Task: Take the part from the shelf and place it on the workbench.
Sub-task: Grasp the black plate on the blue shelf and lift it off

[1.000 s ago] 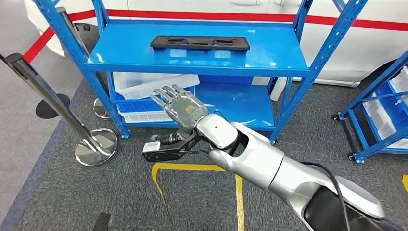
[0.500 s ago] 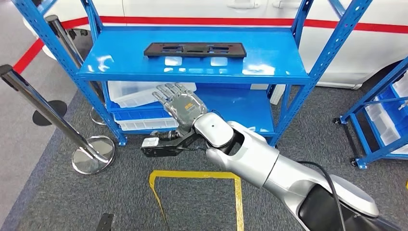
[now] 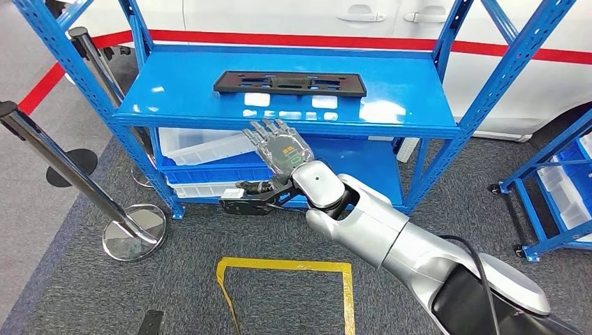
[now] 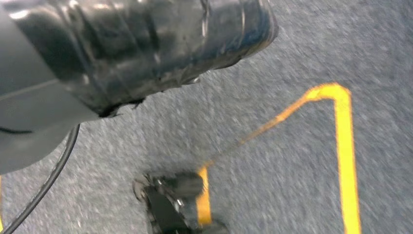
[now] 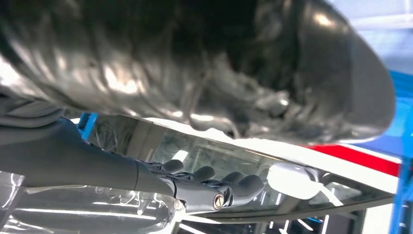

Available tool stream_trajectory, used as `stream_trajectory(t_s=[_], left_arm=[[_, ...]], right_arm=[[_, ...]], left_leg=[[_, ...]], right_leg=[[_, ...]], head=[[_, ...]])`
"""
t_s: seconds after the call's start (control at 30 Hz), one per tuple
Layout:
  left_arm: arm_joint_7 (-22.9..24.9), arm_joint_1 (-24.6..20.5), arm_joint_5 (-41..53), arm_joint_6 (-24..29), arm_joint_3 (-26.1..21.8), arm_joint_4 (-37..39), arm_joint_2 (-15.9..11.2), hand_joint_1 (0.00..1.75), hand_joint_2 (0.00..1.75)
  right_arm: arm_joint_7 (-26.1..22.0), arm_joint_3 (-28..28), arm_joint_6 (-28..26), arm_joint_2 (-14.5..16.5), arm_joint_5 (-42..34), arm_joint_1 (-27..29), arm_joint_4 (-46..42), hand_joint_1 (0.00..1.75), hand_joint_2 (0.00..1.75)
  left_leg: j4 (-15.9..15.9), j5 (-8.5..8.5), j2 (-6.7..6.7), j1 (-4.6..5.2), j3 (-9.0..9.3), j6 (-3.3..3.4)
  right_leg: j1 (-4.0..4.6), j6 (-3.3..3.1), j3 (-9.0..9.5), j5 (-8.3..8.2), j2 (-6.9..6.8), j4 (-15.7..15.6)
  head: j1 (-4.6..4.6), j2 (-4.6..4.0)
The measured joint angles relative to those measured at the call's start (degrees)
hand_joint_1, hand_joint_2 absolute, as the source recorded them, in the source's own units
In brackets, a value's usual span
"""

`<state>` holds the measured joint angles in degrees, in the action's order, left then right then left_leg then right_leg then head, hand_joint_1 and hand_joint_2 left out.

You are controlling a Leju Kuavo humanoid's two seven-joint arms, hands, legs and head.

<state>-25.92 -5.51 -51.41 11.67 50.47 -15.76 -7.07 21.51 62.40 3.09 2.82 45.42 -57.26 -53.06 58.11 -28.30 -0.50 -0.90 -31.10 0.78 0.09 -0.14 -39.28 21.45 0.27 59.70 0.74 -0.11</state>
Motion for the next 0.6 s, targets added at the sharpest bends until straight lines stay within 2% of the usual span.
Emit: stream_trajectory(t_s=[0.27, 0.33, 0.37, 0.4, 0.43, 0.47, 0.5, 0.53, 0.6], left_arm=[[0.0, -0.1, 0.0, 0.0, 0.0, 0.0, 0.0, 0.00, 0.00], [0.1, -0.1, 0.1, 0.0, 0.0, 0.0, 0.0, 0.00, 0.00], [0.1, -0.2, 0.2, 0.0, 0.0, 0.0, 0.0, 0.00, 0.00], [0.2, -0.2, 0.3, 0.1, 0.0, 0.0, 0.0, 0.00, 0.00], [0.2, -0.1, 0.3, 0.1, 0.0, 0.0, 0.0, 0.00, 0.00], [0.3, -0.1, 0.3, 0.1, 0.0, 0.0, 0.0, 0.00, 0.00], [0.3, 0.0, 0.4, 0.2, 0.0, 0.0, 0.0, 0.00, 0.00], [0.4, 0.0, 0.4, 0.2, 0.0, 0.0, -0.1, 0.00, 0.00], [0.5, -0.1, 0.4, 0.2, 0.0, 0.1, -0.1, 0.00, 0.00]], right_arm=[[0.0, 0.0, 0.0, 0.0, 0.0, -0.1, 0.2, 0.00, 0.00], [0.0, 0.0, -0.1, 0.1, -0.1, -0.1, 0.5, 0.00, 0.00], [0.0, 0.0, -0.1, 0.1, -0.2, -0.1, 0.8, 0.00, 0.00], [0.1, -0.1, -0.1, 0.3, -0.3, -0.1, 1.5, 0.00, 0.00], [0.1, -0.1, -0.1, 0.5, -0.4, 0.0, 2.3, 0.00, 0.00], [0.1, -0.2, -0.2, 0.7, -0.5, 0.0, 3.0, 0.00, 0.00], [0.1, -0.2, -0.2, 0.9, -0.6, 0.0, 3.6, 0.00, 0.00], [0.1, -0.2, -0.2, 1.0, -0.6, 0.0, 3.8, 0.00, 0.00], [0.1, -0.2, -0.2, 1.1, -0.6, 0.0, 4.2, 0.00, 0.00]], left_leg=[[0.0, -0.06, -0.03, 0.00, -0.15, -0.12], [0.1, -0.20, -0.02, 0.00, -0.09, -0.56], [0.4, -0.46, 0.04, -0.05, -0.06, -0.91], [4.8, -1.99, 0.11, -0.11, -2.70, -1.36], [7.6, -2.06, 0.17, -0.13, -5.11, -1.50], [9.1, -1.27, 0.21, -0.09, -7.09, -1.52], [9.3, 0.39, 0.22, 0.07, -8.71, -1.25], [5.2, 2.79, 0.24, 0.33, -7.62, -0.79], [0.9, 4.18, 0.22, 0.78, -6.15, -0.06]], right_leg=[[0.25, -0.13, 0.06, 1.06, 0.01, -0.5], [0.31, -0.61, 0.30, 0.83, 0.06, -0.6], [0.26, -1.07, 0.78, 0.71, 0.10, -0.7], [0.33, -1.75, 1.52, 0.88, 0.17, -0.7], [0.50, -2.26, 2.43, 1.55, 0.24, -0.8], [0.66, -2.71, 3.44, 2.26, 0.31, -0.8], [0.91, -2.94, 4.21, 3.00, 0.36, -0.8], [1.06, -2.90, 4.71, 3.43, 0.39, -0.7], [1.10, -2.54, 4.90, 3.87, 0.42, -0.6]], head=[[0.07, 0.00], [0.12, 0.00], [0.16, 0.00], [0.23, 0.00], [0.26, 0.00], [0.31, 0.00], [0.33, 0.00], [0.29, 0.00], [0.26, 0.00]])
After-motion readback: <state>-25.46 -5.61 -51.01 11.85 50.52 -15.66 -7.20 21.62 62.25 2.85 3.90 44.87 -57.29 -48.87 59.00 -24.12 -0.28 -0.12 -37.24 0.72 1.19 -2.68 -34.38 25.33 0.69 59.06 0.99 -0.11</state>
